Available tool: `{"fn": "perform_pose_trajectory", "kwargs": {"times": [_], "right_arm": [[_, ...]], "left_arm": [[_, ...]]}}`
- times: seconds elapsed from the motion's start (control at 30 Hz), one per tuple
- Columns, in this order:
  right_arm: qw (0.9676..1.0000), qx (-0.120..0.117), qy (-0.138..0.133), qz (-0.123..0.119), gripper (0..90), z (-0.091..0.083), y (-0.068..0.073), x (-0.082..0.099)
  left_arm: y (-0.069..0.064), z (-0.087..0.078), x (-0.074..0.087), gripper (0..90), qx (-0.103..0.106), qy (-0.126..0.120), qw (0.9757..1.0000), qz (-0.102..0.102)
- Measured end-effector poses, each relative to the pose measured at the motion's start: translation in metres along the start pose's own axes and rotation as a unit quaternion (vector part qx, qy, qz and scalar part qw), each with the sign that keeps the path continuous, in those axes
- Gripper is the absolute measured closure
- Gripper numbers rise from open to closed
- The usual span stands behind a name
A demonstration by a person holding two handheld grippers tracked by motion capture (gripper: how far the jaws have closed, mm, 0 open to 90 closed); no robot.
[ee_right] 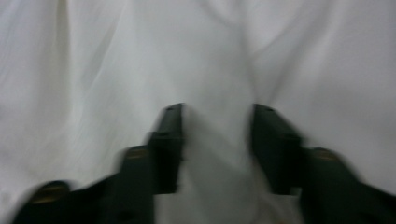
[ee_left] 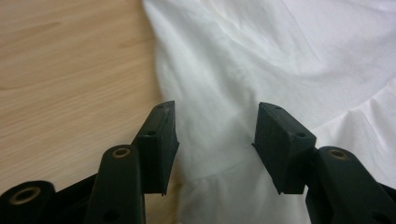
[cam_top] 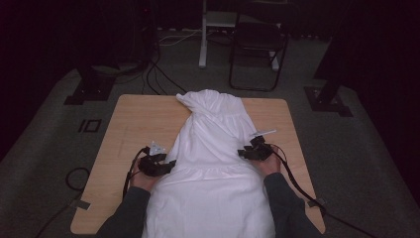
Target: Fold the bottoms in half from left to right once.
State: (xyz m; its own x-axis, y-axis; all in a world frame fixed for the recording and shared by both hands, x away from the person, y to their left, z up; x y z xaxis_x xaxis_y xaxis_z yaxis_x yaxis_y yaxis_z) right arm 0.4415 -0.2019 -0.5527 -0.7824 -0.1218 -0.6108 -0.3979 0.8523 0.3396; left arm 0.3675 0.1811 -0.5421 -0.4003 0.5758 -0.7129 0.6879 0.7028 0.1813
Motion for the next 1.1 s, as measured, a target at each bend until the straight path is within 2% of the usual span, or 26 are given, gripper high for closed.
{"fn": "perform_pose_trajectory", "kwargs": {"times": [0.03, 0.07, 0.1, 0.13, 0.17, 0.2, 0.27, 0.3, 0.37, 0.5, 0.53, 0.6, 0.67, 0.73, 0.8, 0.83, 0.87, 0.9, 0.93, 0.97, 1.0, 1.1], "right_arm": [[0.9998, 0.003, 0.004, -0.018, 79.7, 0.0, 0.003, 0.001], [0.999, 0.022, -0.007, -0.038, 88.6, -0.006, 0.007, 0.002], [0.999, 0.022, -0.007, -0.038, 88.6, -0.006, 0.007, 0.002], [0.9949, 0.047, -0.072, -0.053, 89.3, -0.031, 0.013, -0.002], [0.9949, 0.047, -0.072, -0.053, 89.3, -0.031, 0.013, -0.002], [0.9893, 0.065, -0.122, -0.045, 89.4, -0.055, 0.011, -0.006], [0.9842, 0.085, -0.151, -0.036, 89.3, -0.074, 0.003, -0.009], [0.9829, 0.101, -0.15, -0.033, 89.2, -0.076, -0.001, -0.009], [0.9835, 0.121, -0.133, -0.023, 88.7, -0.07, -0.014, -0.006], [0.988, 0.126, -0.09, -0.007, 88.3, -0.039, -0.035, 0.008], [0.9886, 0.125, -0.083, 0.0, 88.3, -0.033, -0.039, 0.011], [0.989, 0.124, -0.08, 0.012, 88.3, -0.026, -0.042, 0.013], [0.9893, 0.125, -0.074, 0.013, 88.0, -0.022, -0.042, 0.014], [0.9895, 0.128, -0.065, 0.011, 87.3, -0.018, -0.043, 0.015], [0.9896, 0.125, -0.07, 0.014, 86.6, -0.018, -0.044, 0.015], [0.9897, 0.124, -0.071, 0.015, 86.1, -0.018, -0.044, 0.016], [0.9898, 0.122, -0.072, 0.016, 85.8, -0.018, -0.045, 0.016], [0.9899, 0.12, -0.074, 0.017, 85.7, -0.019, -0.046, 0.017], [0.9902, 0.115, -0.076, 0.021, 85.7, -0.019, -0.047, 0.017], [0.9905, 0.111, -0.078, 0.024, 85.7, -0.019, -0.048, 0.018], [0.9906, 0.107, -0.08, 0.027, 86.0, -0.02, -0.048, 0.019], [0.9908, 0.103, -0.082, 0.034, 87.5, -0.022, -0.047, 0.023]], "left_arm": [[-0.002, 0.001, 0.001, 47.9, 0.001, 0.001, 1.0, 0.001], [-0.003, 0.002, 0.002, 47.7, 0.003, 0.002, 1.0, 0.0], [-0.003, 0.002, 0.002, 47.6, 0.003, 0.002, 1.0, 0.0], [-0.004, 0.003, 0.004, 47.1, 0.004, 0.0, 1.0, -0.003], [-0.004, 0.003, 0.004, 46.7, 0.004, 0.0, 1.0, -0.003], [-0.006, 0.004, 0.005, 46.5, 0.011, 0.002, 0.9999, -0.008], [-0.009, 0.005, 0.006, 46.2, 0.015, 0.01, 0.9998, 0.0], [-0.011, 0.006, 0.006, 46.1, 0.016, 0.013, 0.9998, 0.003], [-0.012, 0.008, 0.006, 45.7, 0.018, 0.014, 0.9997, 0.005], [-0.01, 0.006, -0.001, 45.5, 0.013, 0.009, 0.9999, 0.005], [-0.008, 0.005, -0.005, 45.4, 0.009, 0.005, 0.9999, 0.006], [0.0, 0.006, -0.024, 44.7, -0.009, -0.01, 0.9999, 0.003], [0.006, 0.016, -0.036, 43.1, -0.01, -0.011, 0.9999, -0.007], [0.009, 0.034, -0.044, 41.9, -0.011, 0.008, 0.9998, -0.014], [0.008, 0.051, -0.046, 42.0, -0.014, 0.028, 0.9995, -0.011], [0.008, 0.051, -0.046, 42.6, -0.014, 0.028, 0.9995, -0.011], [0.007, 0.063, -0.044, 46.4, -0.02, 0.045, 0.9988, -0.001], [0.007, 0.065, -0.041, 54.5, -0.016, 0.045, 0.9988, -0.004], [0.008, 0.064, -0.039, 62.0, -0.011, 0.036, 0.9991, -0.019], [0.008, 0.063, -0.038, 73.0, -0.008, 0.035, 0.999, -0.026], [0.007, 0.061, -0.036, 79.5, -0.008, 0.033, 0.9992, -0.022], [-0.002, 0.054, -0.031, 85.1, -0.019, 0.036, 0.9992, 0.001]]}}
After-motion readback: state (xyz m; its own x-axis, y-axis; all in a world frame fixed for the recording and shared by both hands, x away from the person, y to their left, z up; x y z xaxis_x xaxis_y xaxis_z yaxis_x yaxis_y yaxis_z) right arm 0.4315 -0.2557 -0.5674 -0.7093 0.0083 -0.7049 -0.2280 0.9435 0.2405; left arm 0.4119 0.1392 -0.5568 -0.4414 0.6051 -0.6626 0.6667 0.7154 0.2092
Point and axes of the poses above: each handheld gripper's, and its own axes: z roughly forward along the jaws, x roughly out of its underside, y roughly to its left, the point moved 1 cm from there along z, roughly forward along the jaws, and after that the axes turned 15 degrees about z, right-handed, at the moved point
